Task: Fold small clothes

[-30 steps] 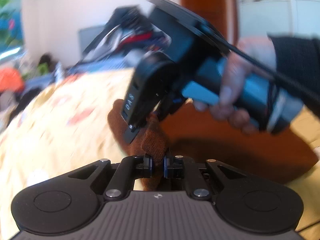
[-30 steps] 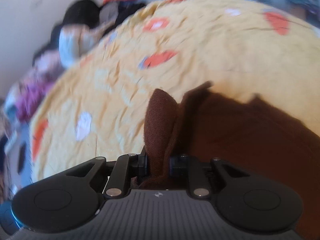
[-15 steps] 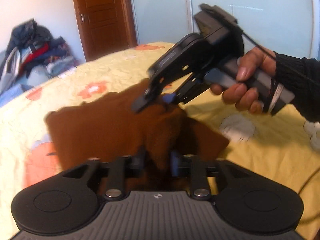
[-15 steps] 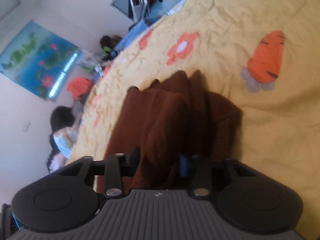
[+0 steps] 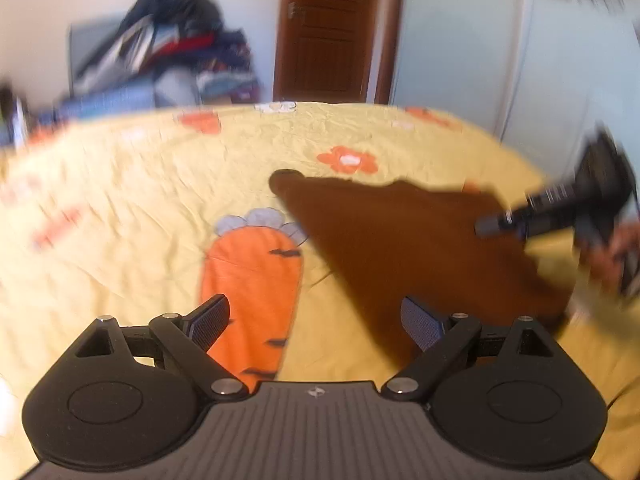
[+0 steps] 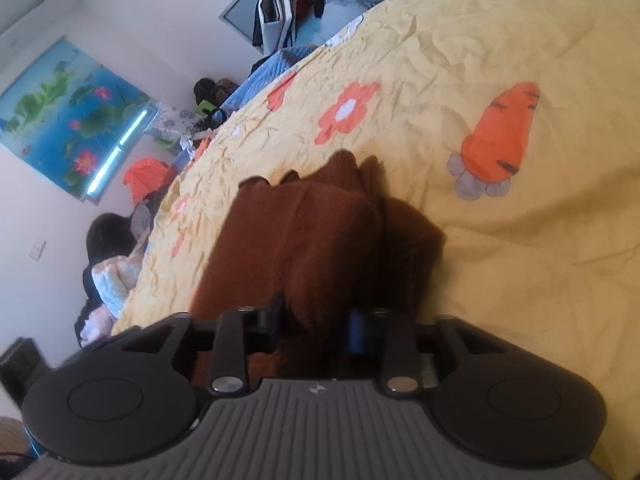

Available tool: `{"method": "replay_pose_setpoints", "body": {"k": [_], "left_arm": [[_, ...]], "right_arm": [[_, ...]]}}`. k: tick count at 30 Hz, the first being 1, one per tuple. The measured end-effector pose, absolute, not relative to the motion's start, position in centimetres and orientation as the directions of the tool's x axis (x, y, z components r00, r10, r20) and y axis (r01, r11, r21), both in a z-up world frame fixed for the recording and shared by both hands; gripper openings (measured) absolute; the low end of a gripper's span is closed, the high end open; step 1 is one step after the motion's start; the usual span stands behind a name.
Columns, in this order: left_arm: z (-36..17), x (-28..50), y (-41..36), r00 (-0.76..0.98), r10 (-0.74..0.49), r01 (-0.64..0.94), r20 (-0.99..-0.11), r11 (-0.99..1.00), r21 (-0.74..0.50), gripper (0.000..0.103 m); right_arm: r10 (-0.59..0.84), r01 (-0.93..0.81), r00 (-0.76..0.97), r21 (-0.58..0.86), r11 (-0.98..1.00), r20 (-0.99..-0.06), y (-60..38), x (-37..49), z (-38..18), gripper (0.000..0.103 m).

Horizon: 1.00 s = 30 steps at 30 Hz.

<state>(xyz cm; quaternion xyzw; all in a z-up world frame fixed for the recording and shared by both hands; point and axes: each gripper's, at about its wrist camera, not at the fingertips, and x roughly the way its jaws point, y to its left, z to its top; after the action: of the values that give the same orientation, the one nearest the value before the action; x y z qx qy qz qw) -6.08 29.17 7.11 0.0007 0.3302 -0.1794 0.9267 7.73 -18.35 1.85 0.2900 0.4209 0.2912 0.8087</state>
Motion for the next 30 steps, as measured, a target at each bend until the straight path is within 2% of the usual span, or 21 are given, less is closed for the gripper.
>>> {"method": "replay_pose_setpoints", "body": {"k": [2, 3, 5, 7, 9, 12, 13, 14, 15, 16, 18, 24, 27, 28, 29, 30], "left_arm": [[7.0, -4.3, 30.5, 0.688, -0.398, 0.311, -0.606, 0.917, -0.250, 0.094], [7.0, -3.3, 30.9, 0.669, -0.436, 0.301, -0.602, 0.899, -0.317, 0.094], [5.6, -0.9, 31.5, 0.612, -0.522, 0.266, -0.594, 0.844, -0.467, 0.094], [4.0, 2.8, 31.2, 0.537, -0.586, 0.193, -0.606, 0.785, -0.588, 0.093], [2.0, 5.5, 30.2, 0.481, -0.606, 0.115, -0.634, 0.760, -0.639, 0.092], [1.7, 7.4, 29.2, 0.479, -0.641, 0.115, -0.599, 0.723, -0.682, 0.092], [1.6, 8.0, 28.9, 0.465, -0.657, 0.107, -0.594, 0.707, -0.699, 0.092], [1.4, 8.7, 28.6, 0.454, -0.673, 0.106, -0.584, 0.692, -0.715, 0.085], [1.1, 9.4, 28.0, 0.443, -0.674, 0.108, -0.591, 0.695, -0.711, 0.050], [0.9, 9.9, 27.3, 0.434, -0.644, 0.111, -0.630, 0.732, -0.672, 0.032], [1.0, 10.2, 26.4, 0.450, -0.597, 0.150, -0.664, 0.784, -0.603, 0.019], [5.6, 9.0, 27.8, 0.558, -0.540, 0.292, -0.629, 0.838, -0.460, 0.013], [8.0, 10.0, 30.2, 0.638, -0.467, 0.290, -0.612, 0.882, -0.371, 0.014], [8.5, 10.6, 30.9, 0.661, -0.433, 0.277, -0.612, 0.900, -0.337, 0.014], [8.7, 11.1, 31.6, 0.677, -0.398, 0.267, -0.619, 0.916, -0.298, 0.018], [8.4, 11.7, 32.1, 0.680, -0.374, 0.259, -0.631, 0.927, -0.270, 0.020]], "right_arm": [[0.662, -0.218, 0.580, 0.693, 0.688, -0.475, -19.5, 7.0, 3.5, 0.089], [0.618, -0.202, 0.631, 0.669, 0.715, -0.470, -19.9, 6.9, 4.0, 0.094], [0.573, -0.160, 0.636, 0.637, 0.754, -0.518, -20.1, 8.2, 4.1, 0.092], [0.585, -0.138, 0.588, 0.643, 0.753, -0.559, -19.3, 9.8, 3.0, 0.090], [0.581, -0.121, 0.538, 0.626, 0.770, -0.611, -18.0, 11.0, 1.7, 0.087], [0.597, -0.152, 0.539, 0.629, 0.762, -0.594, -16.7, 11.2, 1.1, 0.088], [0.614, -0.152, 0.530, 0.648, 0.747, -0.584, -16.5, 11.3, 0.9, 0.085], [0.631, -0.153, 0.516, 0.663, 0.733, -0.579, -16.2, 11.4, 0.7, 0.070], [0.644, -0.147, 0.494, 0.674, 0.724, -0.584, -16.1, 11.3, 0.5, 0.055], [0.653, -0.131, 0.471, 0.685, 0.717, -0.593, -16.0, 11.4, 0.0, 0.040], [0.657, -0.130, 0.494, 0.699, 0.704, -0.570, -16.2, 10.7, 0.1, 0.038], [0.717, -0.185, 0.517, 0.757, 0.627, -0.468, -13.8, 11.0, 1.9, 0.036], [0.758, -0.226, 0.502, 0.782, 0.581, -0.418, -10.5, 13.2, 2.4, 0.036], [0.763, -0.223, 0.497, 0.788, 0.573, -0.414, -9.3, 14.0, 2.2, 0.038], [0.758, -0.214, 0.490, 0.784, 0.582, -0.429, -8.0, 15.0, 1.8, 0.046], [0.739, -0.189, 0.483, 0.768, 0.612, -0.470, -7.0, 15.8, 1.3, 0.049]]}}
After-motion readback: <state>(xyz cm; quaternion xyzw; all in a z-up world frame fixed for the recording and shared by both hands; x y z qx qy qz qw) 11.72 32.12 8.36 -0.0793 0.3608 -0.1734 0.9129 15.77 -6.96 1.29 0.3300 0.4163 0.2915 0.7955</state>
